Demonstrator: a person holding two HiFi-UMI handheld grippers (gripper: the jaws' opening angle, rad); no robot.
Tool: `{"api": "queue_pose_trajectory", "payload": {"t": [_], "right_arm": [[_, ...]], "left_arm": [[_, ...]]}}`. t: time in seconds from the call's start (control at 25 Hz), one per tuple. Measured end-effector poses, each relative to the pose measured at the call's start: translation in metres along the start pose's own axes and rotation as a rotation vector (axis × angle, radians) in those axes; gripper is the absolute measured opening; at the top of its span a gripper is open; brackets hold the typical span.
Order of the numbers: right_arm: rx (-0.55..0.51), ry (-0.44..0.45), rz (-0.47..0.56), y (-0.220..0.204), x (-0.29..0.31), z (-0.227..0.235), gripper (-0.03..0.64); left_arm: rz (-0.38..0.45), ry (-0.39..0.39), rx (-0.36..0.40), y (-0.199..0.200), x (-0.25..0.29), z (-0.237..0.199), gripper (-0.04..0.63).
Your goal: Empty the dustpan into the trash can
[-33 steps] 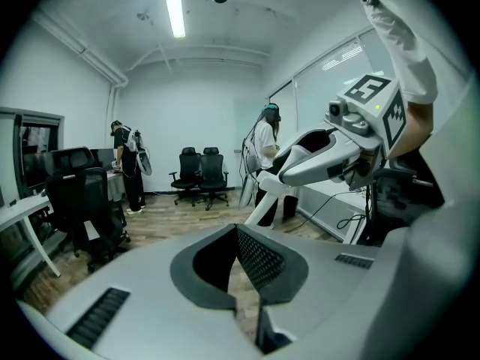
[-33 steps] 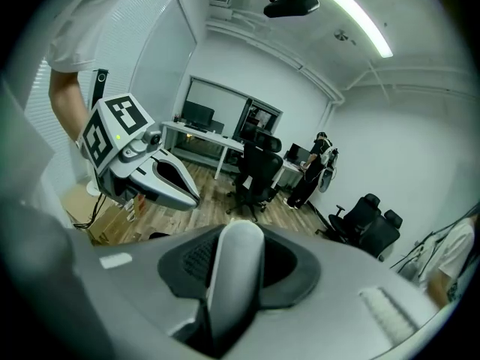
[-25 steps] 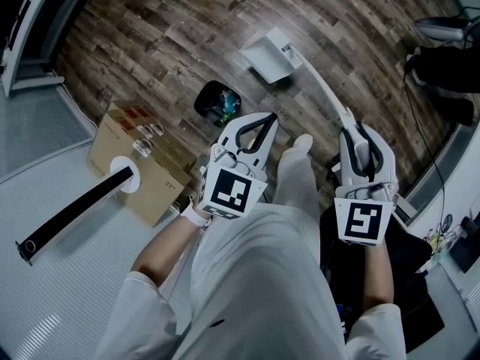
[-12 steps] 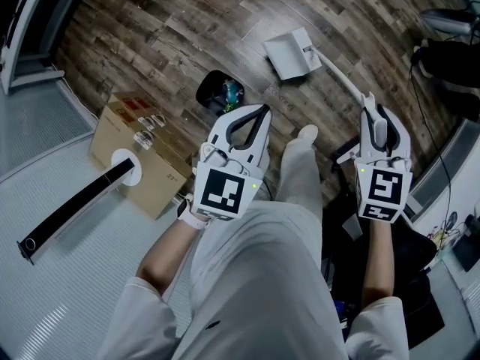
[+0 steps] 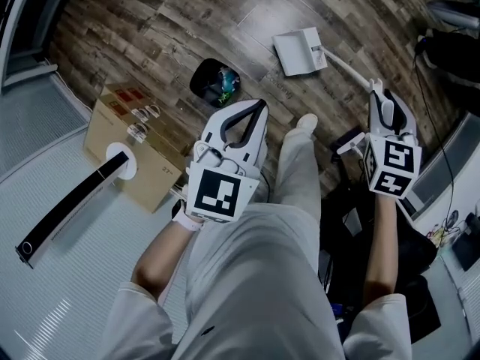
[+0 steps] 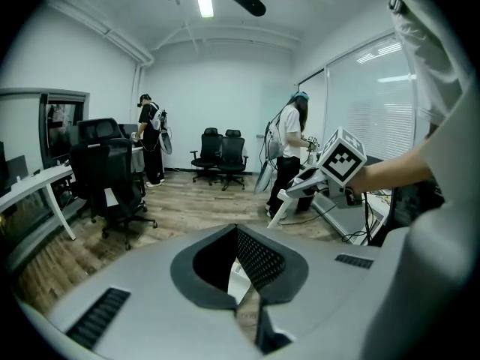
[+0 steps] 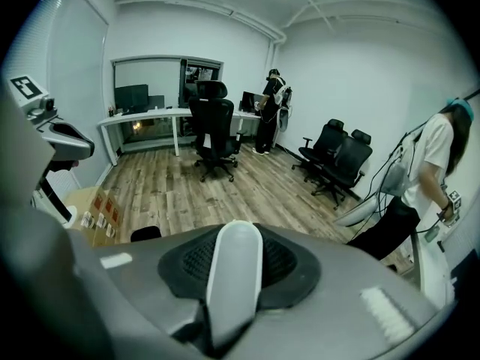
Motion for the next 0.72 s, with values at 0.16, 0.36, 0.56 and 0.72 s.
{"api": "queue_pose_trajectory", "payload": {"t": [0.16, 0.36, 0.56, 0.72], "right_arm": [[0.017, 0.009, -0.050, -0.014, 0.022, 0.007, 0.118], [0.037, 0.022, -0.097, -0.021, 0.050, 0.011, 0.118], [0.054, 0.028, -0.154, -0.025, 0.075, 0.019, 0.118], [0.062, 0.027, -0.192, -0.027, 0.091, 0.023, 0.118]], "left_arm": [[-0.005, 0.004, -0.034, -0.005, 0.007, 0.003, 0.006], [-0.030, 0.010, -0.039, -0.009, 0.016, 0.001, 0.006], [-0.044, 0.014, -0.055, -0.014, 0.025, 0.003, 0.006], [-0.068, 0.016, -0.041, -0.016, 0.030, 0.004, 0.006]]}}
Point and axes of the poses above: the fingertips, and each gripper's own axes: x forward along the fingers, z to its right, y out of its top, the point moved 9 cm from there along -x, backward along the fingers, and after that the axes turned 7 degrees about -y, right-handed, at the moved point
